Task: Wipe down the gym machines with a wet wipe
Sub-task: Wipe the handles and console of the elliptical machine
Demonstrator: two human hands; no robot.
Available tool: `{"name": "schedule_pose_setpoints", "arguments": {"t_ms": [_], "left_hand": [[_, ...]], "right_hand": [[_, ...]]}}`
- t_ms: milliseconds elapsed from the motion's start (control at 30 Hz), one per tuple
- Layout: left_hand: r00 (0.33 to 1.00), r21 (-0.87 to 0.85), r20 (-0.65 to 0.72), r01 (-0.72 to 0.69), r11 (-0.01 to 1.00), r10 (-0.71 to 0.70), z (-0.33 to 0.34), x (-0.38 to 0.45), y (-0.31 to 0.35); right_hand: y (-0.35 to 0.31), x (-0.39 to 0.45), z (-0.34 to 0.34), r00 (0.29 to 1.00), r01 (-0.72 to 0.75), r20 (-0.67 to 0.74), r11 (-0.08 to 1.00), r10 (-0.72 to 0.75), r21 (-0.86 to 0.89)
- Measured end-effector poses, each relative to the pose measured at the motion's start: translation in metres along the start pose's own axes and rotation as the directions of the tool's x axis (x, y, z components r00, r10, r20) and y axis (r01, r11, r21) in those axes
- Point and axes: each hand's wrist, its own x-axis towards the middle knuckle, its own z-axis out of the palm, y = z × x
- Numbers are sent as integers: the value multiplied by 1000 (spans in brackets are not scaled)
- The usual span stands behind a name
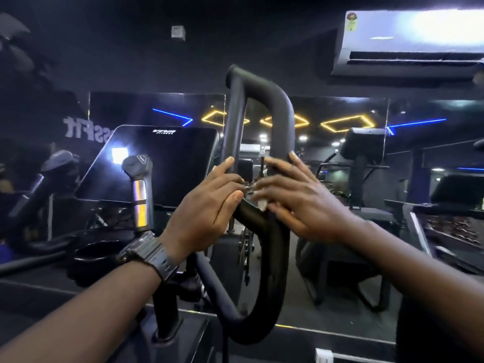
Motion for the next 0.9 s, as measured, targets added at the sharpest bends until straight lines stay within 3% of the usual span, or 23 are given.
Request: {"name": "schedule_pose_setpoints", "arguments": {"t_ms": [133, 267, 333, 433, 533, 767, 900], "left_hand": [[999, 20, -51, -12, 1000, 13, 4, 2, -1], [1000, 44, -22, -11, 999, 12, 2, 4, 2], [1000, 70, 23, -12, 997, 10, -1, 5, 4], [997, 78, 82, 1, 997, -7, -8, 6, 5], [988, 116, 153, 4, 993, -21, -15, 8, 5], [981, 112, 171, 72, 991, -91, -17, 10, 10], [980, 102, 141, 125, 987, -138, -14, 9, 13]], "right_hand": [[22, 6, -6, 992, 123, -2, 992, -123, -15], [77, 71, -26, 964, -213, -164, 977, 209, -12], [82, 86, -28, 949, -270, -165, 963, 270, 21], [44, 68, -15, 984, -150, -92, 989, 150, 17], [10, 23, 0, 990, -50, -130, 998, 56, 48], [-7, 3, -6, 985, -131, -125, 989, 122, -67], [-13, -16, -2, 971, -65, -229, 998, 70, 26]]}}
